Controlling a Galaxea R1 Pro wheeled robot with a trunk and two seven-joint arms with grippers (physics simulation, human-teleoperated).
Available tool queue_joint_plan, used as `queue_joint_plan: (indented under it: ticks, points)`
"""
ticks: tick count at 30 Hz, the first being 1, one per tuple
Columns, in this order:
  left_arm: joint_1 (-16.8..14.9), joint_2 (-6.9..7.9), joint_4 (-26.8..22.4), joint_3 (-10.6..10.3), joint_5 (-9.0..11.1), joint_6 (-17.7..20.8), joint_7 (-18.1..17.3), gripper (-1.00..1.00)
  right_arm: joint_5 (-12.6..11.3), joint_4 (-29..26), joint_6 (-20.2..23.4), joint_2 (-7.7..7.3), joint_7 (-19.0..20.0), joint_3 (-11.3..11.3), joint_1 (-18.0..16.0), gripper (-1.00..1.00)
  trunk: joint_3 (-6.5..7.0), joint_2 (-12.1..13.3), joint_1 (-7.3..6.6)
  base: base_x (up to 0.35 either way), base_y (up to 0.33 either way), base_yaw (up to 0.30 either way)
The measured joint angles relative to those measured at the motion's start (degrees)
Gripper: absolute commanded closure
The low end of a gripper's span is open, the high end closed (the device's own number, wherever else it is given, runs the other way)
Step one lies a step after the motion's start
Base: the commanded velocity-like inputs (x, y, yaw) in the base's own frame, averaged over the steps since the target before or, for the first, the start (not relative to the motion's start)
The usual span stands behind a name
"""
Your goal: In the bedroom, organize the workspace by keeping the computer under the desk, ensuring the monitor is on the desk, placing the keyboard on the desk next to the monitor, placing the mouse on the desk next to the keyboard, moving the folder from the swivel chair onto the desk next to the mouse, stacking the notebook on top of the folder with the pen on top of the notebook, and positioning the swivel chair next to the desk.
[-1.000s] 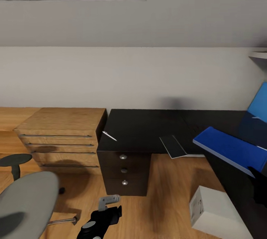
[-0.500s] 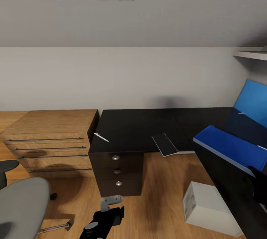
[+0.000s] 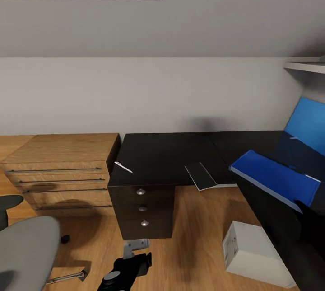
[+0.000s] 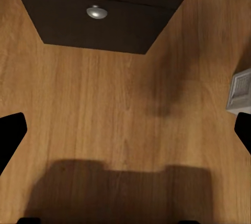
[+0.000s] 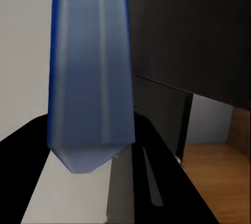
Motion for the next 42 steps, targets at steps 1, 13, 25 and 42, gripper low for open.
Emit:
queue_joint_plan:
  ticks: [1,13,25,42]
  points:
    - [0.0,-0.05,0.0,-0.07,0.06,0.0,0.01,-1.0,0.22,0.61,-1.17,-0.16,-0.06,1.27,-0.07,1.0,0.0,0.0,0.0,0.0,0.0,0.0]
    - [0.01,-0.1,0.01,-0.52,0.2,0.0,0.19,-1.0,6.86,19.48,-32.56,-0.67,-0.32,13.37,-14.76,1.0,0.01,0.0,0.0,0.0,0.0,0.0]
    - [0.02,-0.09,0.0,-0.58,0.04,0.01,0.25,-1.0,11.99,48.51,-58.74,0.38,0.01,14.87,-30.22,1.0,0.0,0.0,0.0,0.0,0.0,0.0]
    - [0.0,-0.11,0.0,-1.04,-0.01,-0.08,0.02,-1.0,12.23,49.81,-59.24,0.95,5.94,14.52,-30.59,1.0,0.0,-0.01,-0.03,0.094,-0.017,0.0]
